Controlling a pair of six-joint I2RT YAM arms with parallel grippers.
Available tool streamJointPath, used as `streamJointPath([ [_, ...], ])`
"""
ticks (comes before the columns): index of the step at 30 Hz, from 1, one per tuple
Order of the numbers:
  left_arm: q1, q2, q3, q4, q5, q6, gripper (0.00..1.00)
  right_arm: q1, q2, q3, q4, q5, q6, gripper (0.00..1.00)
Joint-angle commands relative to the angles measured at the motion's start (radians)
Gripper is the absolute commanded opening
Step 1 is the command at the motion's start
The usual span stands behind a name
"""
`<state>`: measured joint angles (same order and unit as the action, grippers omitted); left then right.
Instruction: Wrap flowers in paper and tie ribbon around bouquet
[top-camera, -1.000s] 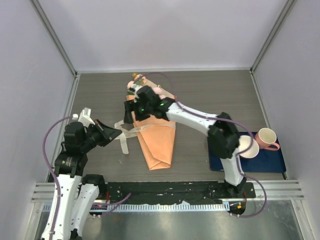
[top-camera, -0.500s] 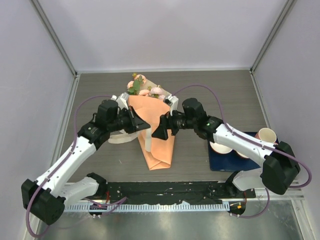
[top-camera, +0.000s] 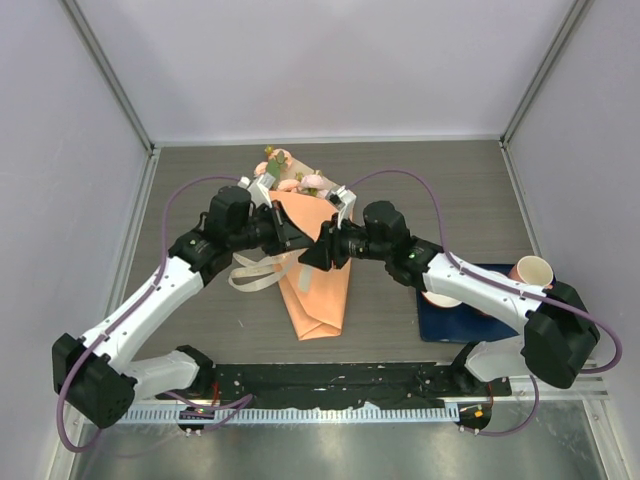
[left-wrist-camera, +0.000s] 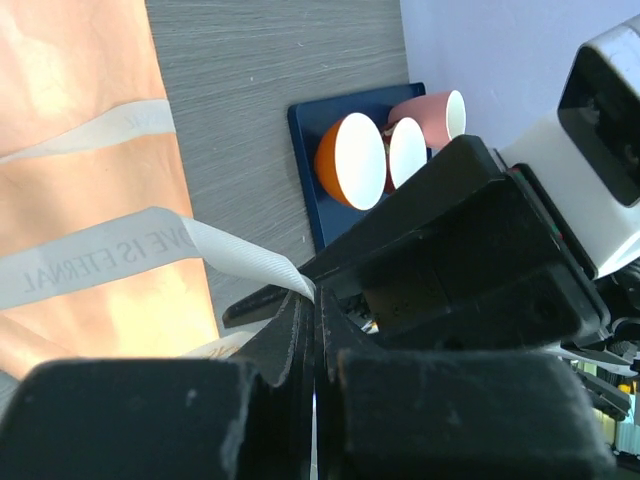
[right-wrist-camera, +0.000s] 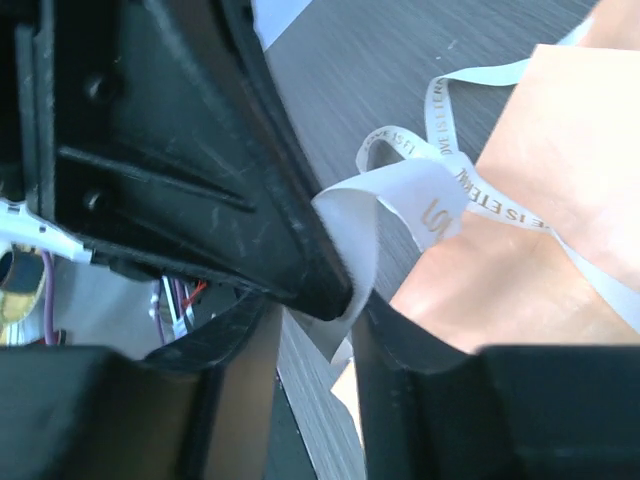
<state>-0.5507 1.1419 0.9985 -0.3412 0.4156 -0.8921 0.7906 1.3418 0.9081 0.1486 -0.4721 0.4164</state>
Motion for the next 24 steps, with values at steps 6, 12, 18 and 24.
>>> streamJointPath([
  [6, 0.012, 0.027, 0.114, -0.108, -0.093, 0.099, 0.00, -0.008, 0.007, 0.070, -0.205, 0.282, -0.050, 0.23],
  [12, 0.029, 0.162, 0.175, -0.080, -0.097, 0.122, 0.00, -0.042, 0.100, 0.135, -0.224, 0.322, -0.048, 0.00],
  [18, 0.069, 0.298, 0.256, -0.052, -0.009, 0.136, 0.00, -0.149, 0.209, 0.204, -0.199, 0.152, -0.016, 0.01],
  [24, 0.095, 0.409, 0.318, -0.058, 0.074, 0.125, 0.00, -0.224, 0.218, 0.123, -0.003, 0.044, 0.035, 0.00],
])
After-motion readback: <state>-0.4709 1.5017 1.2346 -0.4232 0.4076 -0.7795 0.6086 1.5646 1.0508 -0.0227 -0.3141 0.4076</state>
